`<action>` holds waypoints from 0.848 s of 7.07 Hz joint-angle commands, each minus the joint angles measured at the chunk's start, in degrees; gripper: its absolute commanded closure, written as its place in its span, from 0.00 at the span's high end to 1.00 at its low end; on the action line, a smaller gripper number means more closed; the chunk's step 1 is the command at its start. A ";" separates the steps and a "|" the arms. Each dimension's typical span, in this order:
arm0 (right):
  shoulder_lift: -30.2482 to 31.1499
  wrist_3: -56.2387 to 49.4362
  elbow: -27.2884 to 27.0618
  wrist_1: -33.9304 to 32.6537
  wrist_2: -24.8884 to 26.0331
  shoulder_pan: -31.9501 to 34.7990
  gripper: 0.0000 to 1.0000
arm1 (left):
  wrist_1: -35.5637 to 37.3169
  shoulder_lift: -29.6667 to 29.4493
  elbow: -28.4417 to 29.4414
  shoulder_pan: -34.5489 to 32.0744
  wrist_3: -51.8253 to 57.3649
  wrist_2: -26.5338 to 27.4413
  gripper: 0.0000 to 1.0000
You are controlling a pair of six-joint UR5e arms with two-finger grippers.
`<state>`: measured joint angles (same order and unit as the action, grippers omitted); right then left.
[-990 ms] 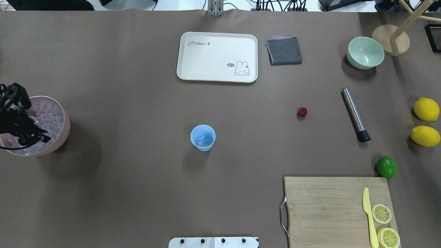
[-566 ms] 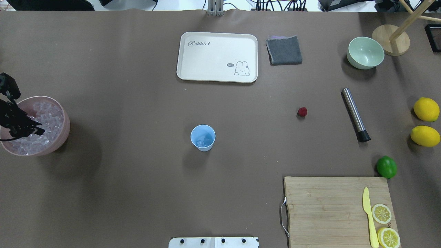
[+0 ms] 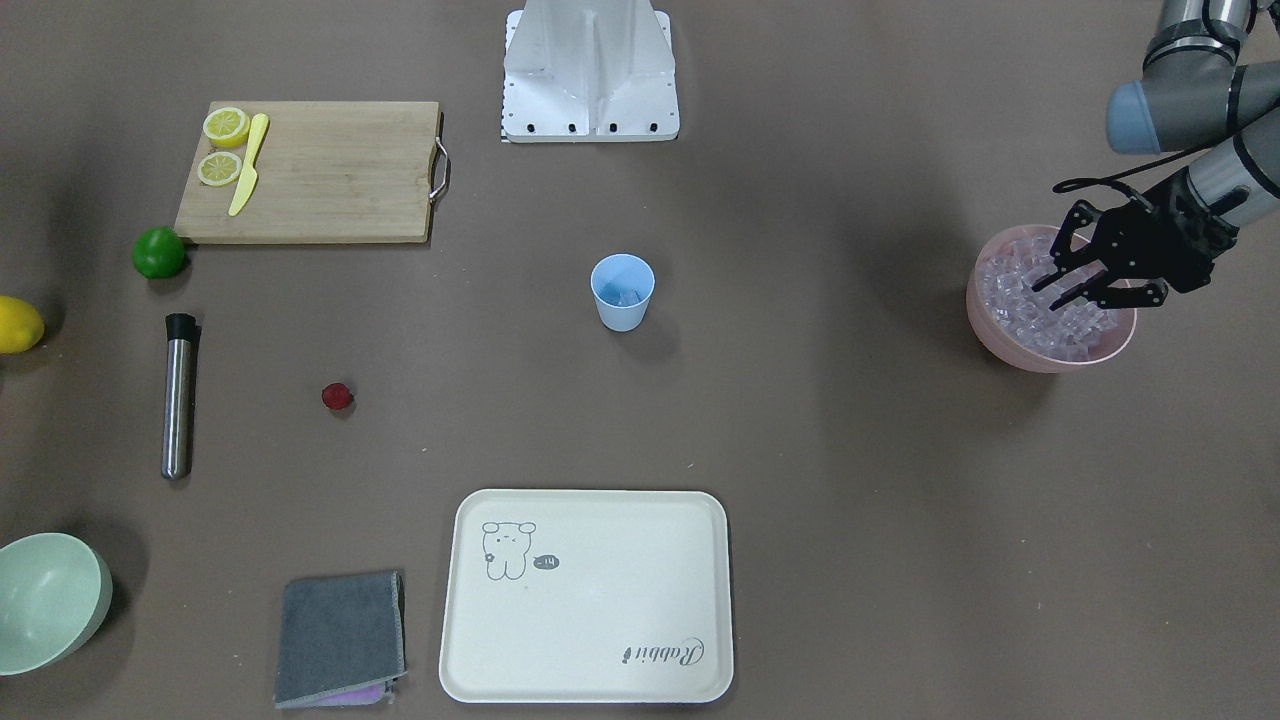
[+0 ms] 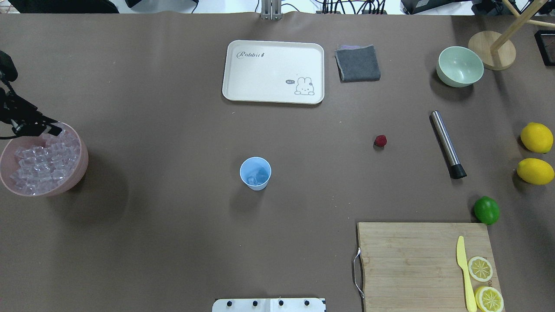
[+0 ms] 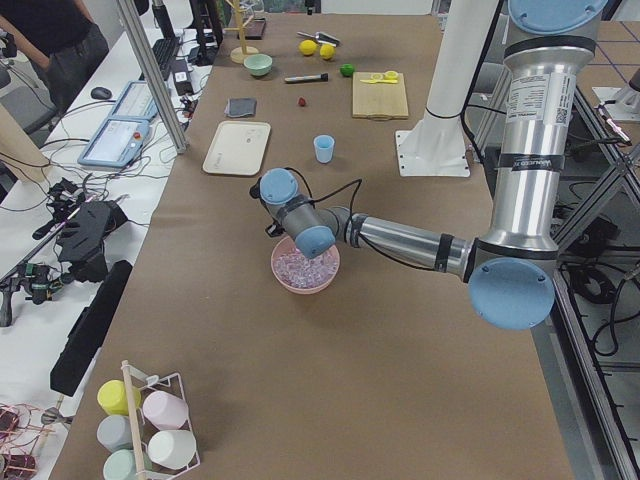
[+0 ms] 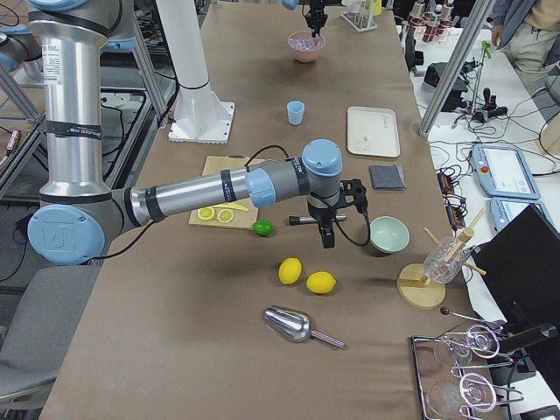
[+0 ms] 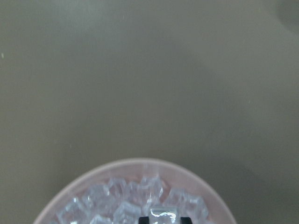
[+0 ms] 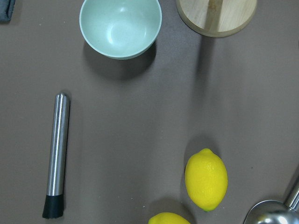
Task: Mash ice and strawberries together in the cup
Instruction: 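Carry the ice cube with the left gripper over the light-blue cup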
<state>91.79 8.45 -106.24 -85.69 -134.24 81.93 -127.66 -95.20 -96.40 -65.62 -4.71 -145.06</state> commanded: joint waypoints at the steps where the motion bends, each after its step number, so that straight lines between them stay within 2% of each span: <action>1: -0.03 -0.01 -0.11 0.00 -0.84 -0.01 1.00 | -0.13 -6.89 -0.71 0.05 -10.69 -0.40 0.00; 3: 0.05 0.07 -0.20 0.00 -1.90 -0.01 1.00 | -0.14 -10.95 -2.82 0.84 -20.38 -0.14 0.00; 5: 0.23 0.16 -0.20 0.00 -2.08 -0.01 1.00 | -0.22 -13.59 -4.84 5.74 -26.64 1.96 0.00; 6: 0.23 0.25 -0.20 0.00 -2.08 -0.01 1.00 | -0.23 -16.22 -5.46 9.34 -31.37 6.76 0.00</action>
<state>92.00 8.62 -106.46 -85.69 -136.27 81.91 -127.85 -108.79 -100.94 -60.08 -31.03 -142.40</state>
